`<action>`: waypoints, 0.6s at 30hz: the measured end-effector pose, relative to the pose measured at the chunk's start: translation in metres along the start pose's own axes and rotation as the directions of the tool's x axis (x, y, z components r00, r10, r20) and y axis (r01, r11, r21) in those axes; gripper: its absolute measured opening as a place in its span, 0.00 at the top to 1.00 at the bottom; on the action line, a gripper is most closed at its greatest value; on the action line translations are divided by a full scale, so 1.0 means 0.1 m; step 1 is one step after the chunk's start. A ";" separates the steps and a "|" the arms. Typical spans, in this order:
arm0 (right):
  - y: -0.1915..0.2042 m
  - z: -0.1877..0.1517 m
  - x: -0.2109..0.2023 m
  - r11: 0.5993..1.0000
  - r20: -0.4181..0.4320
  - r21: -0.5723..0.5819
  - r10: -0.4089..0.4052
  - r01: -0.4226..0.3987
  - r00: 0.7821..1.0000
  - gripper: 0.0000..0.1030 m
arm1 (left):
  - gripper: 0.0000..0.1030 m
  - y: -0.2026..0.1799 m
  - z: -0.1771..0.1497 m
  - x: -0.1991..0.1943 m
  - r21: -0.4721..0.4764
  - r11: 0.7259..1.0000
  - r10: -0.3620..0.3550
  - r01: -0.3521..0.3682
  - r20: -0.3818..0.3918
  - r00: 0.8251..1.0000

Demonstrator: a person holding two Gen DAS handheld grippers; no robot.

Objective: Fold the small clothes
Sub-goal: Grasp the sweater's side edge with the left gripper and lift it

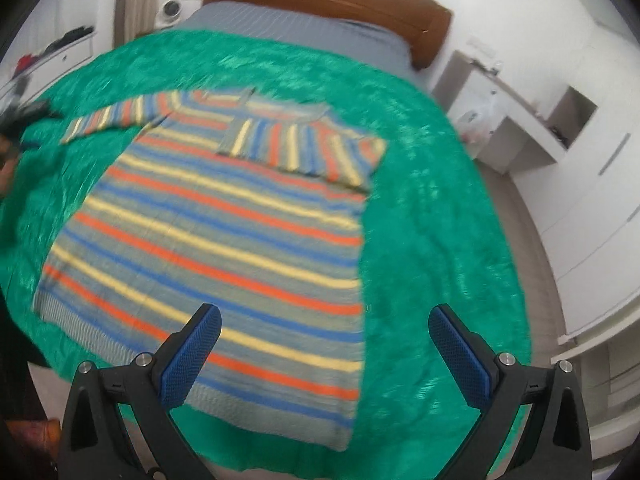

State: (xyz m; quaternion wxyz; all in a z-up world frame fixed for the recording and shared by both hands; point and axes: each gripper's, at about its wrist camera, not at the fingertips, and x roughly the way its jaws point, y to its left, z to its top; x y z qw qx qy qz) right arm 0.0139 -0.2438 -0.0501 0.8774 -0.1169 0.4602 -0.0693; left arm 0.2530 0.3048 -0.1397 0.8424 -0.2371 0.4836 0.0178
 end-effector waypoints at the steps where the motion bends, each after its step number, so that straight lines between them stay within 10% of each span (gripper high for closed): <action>1: 0.05 -0.01 0.04 1.000 -0.007 -0.009 0.011 -0.011 1.000 0.01 | 0.10 0.02 0.05 0.11 -0.018 1.000 0.014 -0.014 -0.027 1.000; 4: 0.09 -0.03 0.10 1.000 -0.018 -0.009 0.027 -0.027 0.999 0.01 | 0.28 -0.06 0.11 0.29 -0.016 0.995 0.093 -0.094 -0.041 0.995; 6: 0.09 -0.02 0.15 0.999 -0.022 -0.004 0.031 -0.032 0.999 0.01 | 0.78 -0.29 0.09 0.32 0.061 0.996 0.072 -0.068 -0.051 0.996; 8: 0.07 -0.02 0.21 0.999 -0.029 0.003 0.036 -0.036 0.999 0.01 | 0.94 -0.52 0.05 0.35 0.136 0.989 0.071 -0.059 -0.084 0.994; 12: -0.03 -0.04 0.28 0.999 -0.027 0.028 0.048 -0.047 0.998 0.01 | 0.95 -1.17 0.04 0.03 0.319 0.943 0.092 -0.094 0.019 0.996; 18: -0.32 -0.18 0.33 0.994 -0.016 0.108 0.035 -0.033 0.999 0.01 | 0.95 -2.72 -0.17 -0.55 0.562 0.826 -0.117 0.040 0.103 0.988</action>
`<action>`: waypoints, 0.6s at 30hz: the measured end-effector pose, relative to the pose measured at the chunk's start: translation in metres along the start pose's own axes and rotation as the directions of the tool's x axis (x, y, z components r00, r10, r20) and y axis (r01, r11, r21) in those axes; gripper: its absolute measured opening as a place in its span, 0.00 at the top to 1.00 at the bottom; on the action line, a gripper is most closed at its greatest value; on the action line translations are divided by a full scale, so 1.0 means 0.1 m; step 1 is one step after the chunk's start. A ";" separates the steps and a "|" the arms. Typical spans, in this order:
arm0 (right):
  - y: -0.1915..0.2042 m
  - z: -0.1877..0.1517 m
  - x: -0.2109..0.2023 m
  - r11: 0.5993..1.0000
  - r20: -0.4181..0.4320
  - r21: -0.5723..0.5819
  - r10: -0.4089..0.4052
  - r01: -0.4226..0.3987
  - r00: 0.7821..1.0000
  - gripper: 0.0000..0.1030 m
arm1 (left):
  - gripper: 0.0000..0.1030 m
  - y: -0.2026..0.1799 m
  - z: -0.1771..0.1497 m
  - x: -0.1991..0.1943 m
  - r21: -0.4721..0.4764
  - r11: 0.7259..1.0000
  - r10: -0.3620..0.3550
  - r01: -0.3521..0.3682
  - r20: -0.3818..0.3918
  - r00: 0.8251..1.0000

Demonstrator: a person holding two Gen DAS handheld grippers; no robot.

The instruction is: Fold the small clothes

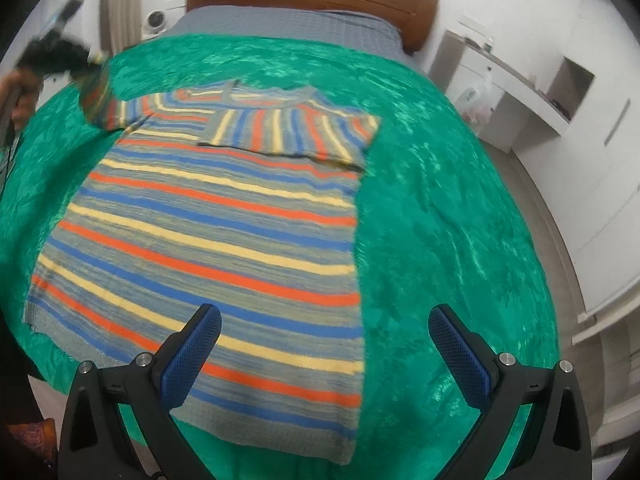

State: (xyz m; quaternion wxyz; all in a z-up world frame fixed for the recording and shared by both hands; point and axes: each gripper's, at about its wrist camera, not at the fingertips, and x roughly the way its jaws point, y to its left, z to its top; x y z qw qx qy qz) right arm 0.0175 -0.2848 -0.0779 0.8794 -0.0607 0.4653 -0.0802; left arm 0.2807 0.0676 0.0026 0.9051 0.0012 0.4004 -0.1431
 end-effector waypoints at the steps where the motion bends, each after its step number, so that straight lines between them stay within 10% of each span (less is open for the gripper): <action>1: -0.06 -0.04 0.03 1.000 -0.010 0.016 -0.003 0.003 1.000 0.01 | 0.95 -0.25 0.06 0.00 0.040 0.999 -0.027 0.027 0.009 1.000; 5: -0.23 -0.15 0.05 0.998 -0.024 0.058 -0.020 0.022 1.000 0.01 | 0.89 -1.14 0.03 0.32 0.145 0.982 -0.117 0.120 -0.029 0.993; 8: -0.33 -0.22 0.06 0.996 -0.032 0.077 -0.036 0.039 0.999 0.01 | 0.29 -1.50 -0.23 0.82 0.142 0.980 -0.118 0.142 -0.170 0.978; 13: -0.55 -0.34 0.08 0.991 -0.043 0.121 -0.053 0.058 0.998 0.01 | 0.26 -1.13 -0.82 0.85 0.026 0.989 -0.141 0.148 -0.193 0.971; 18: -0.68 -0.45 0.25 0.987 -0.085 0.147 -0.054 0.066 0.995 0.01 | 0.16 -0.65 -1.61 0.30 0.049 0.998 -0.017 0.026 -0.185 0.983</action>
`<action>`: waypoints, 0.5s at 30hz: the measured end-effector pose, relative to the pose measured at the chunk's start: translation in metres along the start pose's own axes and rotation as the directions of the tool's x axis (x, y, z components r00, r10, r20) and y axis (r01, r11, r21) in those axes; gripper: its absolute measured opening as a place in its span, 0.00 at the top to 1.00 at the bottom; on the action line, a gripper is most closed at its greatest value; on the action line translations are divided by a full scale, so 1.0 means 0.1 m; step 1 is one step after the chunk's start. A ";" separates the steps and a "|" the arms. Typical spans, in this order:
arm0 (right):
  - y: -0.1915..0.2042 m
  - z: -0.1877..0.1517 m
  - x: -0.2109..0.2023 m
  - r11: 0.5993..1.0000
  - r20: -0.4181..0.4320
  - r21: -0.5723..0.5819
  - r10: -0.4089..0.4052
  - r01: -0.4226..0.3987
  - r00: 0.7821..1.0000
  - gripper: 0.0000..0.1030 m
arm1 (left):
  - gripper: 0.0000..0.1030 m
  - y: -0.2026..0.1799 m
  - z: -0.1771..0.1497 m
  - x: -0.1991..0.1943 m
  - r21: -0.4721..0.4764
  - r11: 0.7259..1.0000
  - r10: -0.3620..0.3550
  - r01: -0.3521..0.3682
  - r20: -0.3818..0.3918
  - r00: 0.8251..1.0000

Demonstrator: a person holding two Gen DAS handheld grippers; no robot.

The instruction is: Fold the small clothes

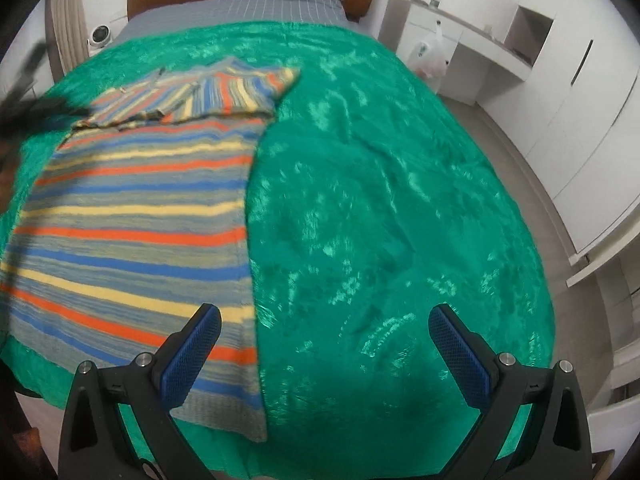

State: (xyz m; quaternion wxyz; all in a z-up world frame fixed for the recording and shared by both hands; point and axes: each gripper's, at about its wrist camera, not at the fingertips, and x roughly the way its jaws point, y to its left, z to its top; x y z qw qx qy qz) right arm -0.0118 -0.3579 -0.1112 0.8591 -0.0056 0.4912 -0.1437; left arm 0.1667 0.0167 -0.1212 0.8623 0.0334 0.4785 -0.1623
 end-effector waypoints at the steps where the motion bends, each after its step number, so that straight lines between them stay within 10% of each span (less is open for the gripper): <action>1: 0.02 -0.01 0.05 1.000 -0.006 -0.005 0.011 -0.011 1.000 0.01 | 0.16 0.05 -0.23 -0.08 0.017 0.999 0.033 -0.033 -0.007 0.999; 7: 0.20 0.05 0.13 0.990 0.077 -0.027 0.140 -0.138 0.987 0.01 | 0.11 0.07 -1.23 -0.32 0.026 0.989 0.148 -0.147 -0.044 0.988; 15: 0.31 -0.10 0.18 0.983 -0.003 -0.073 0.170 -0.170 0.985 0.01 | 0.07 0.13 -1.68 -0.75 0.014 0.974 0.225 -0.225 -0.011 0.974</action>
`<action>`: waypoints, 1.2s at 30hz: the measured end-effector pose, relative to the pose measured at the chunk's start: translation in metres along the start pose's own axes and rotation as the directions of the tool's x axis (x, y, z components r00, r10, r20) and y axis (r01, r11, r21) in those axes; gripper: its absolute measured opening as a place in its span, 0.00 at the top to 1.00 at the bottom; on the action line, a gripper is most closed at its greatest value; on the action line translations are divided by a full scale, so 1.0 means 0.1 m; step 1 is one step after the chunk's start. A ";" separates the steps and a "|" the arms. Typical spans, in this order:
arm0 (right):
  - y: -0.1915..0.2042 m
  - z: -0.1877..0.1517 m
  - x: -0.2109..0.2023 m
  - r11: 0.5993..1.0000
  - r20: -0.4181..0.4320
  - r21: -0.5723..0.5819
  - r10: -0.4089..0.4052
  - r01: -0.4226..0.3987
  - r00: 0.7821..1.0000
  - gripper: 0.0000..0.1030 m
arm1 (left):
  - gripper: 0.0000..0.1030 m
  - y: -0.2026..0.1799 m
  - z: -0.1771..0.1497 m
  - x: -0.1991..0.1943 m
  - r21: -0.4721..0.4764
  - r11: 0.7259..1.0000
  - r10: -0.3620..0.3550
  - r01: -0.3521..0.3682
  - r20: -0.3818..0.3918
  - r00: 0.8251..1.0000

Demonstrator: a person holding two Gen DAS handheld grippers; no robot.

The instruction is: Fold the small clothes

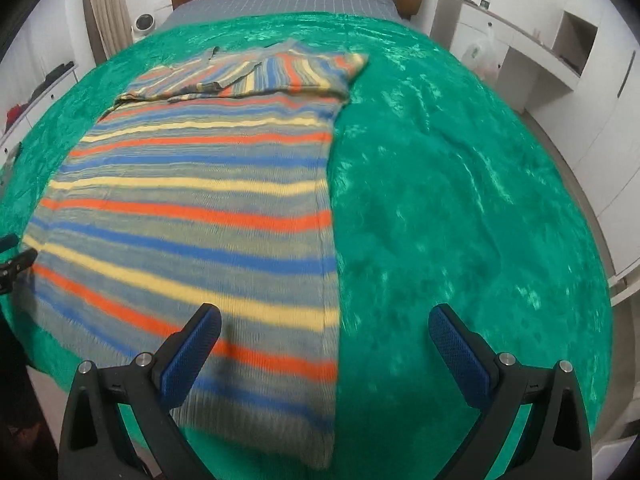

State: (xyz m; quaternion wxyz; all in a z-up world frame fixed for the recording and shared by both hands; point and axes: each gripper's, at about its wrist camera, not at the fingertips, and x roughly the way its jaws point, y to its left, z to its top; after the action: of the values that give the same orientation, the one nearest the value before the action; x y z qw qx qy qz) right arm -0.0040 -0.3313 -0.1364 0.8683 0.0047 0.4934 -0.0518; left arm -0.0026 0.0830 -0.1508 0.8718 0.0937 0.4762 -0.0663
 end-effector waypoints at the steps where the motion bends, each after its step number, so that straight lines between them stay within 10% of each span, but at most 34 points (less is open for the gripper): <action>1: -0.05 -0.04 -0.07 1.000 0.004 0.011 0.009 -0.009 1.000 0.01 | 0.07 0.05 -0.02 -0.05 -0.002 1.000 0.001 -0.001 0.013 1.000; 6: -0.29 -0.17 -0.32 0.982 0.029 0.064 0.178 -0.179 0.984 0.01 | 0.08 0.17 -0.03 -0.05 -0.047 0.987 -0.151 0.151 0.004 0.988; 8: -0.38 -0.25 -0.29 0.937 0.008 0.129 0.328 -0.326 0.945 0.02 | 0.15 0.07 -0.05 0.04 -0.025 0.980 -0.197 0.196 -0.021 0.980; 16: -0.46 -0.39 0.08 0.853 -0.059 0.240 0.490 -0.464 0.870 0.57 | 0.32 0.07 -0.14 0.20 -0.106 0.973 -0.215 0.205 -0.090 0.972; 19: -0.42 -0.40 0.23 0.851 -0.122 0.251 0.501 -0.462 0.857 0.96 | 0.95 0.03 -0.16 0.20 -0.083 0.972 -0.229 0.220 -0.129 0.965; 26: -0.50 -0.39 -0.12 0.923 -0.142 0.152 0.374 -0.353 0.917 0.97 | 0.98 0.16 -0.21 -0.12 -0.071 0.954 -0.299 0.293 -0.095 0.950; 36: -0.47 -0.59 -0.44 0.910 -0.177 0.156 0.409 -0.384 0.895 0.97 | 0.98 0.33 -0.29 -0.31 -0.136 0.919 -0.385 0.369 -0.115 0.916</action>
State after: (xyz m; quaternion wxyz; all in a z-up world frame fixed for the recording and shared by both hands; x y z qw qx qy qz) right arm -0.0807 -0.3706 -0.1271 0.8029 0.1616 0.5653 0.0982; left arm -0.0362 0.1220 -0.1364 0.8109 -0.0441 0.5482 -0.1999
